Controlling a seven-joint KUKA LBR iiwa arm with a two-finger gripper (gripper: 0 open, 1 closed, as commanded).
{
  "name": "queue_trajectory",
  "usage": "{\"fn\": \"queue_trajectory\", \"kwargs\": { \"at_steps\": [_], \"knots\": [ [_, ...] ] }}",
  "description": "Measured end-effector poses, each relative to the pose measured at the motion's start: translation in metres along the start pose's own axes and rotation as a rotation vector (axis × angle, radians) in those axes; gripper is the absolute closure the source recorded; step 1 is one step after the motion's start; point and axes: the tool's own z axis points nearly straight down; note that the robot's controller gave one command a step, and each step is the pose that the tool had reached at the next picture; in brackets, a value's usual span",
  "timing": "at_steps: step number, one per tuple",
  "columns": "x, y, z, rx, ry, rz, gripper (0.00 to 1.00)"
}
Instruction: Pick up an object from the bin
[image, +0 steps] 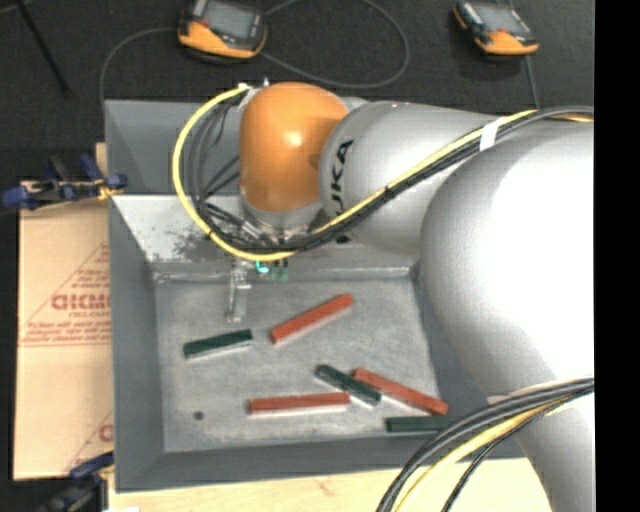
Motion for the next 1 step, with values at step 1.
{"fn": "queue_trajectory", "kwargs": {
  "at_steps": [1],
  "knots": [
    [0.0293,0.0119,0.0687,0.002,-0.005,-0.307,0.0]
  ]
}}
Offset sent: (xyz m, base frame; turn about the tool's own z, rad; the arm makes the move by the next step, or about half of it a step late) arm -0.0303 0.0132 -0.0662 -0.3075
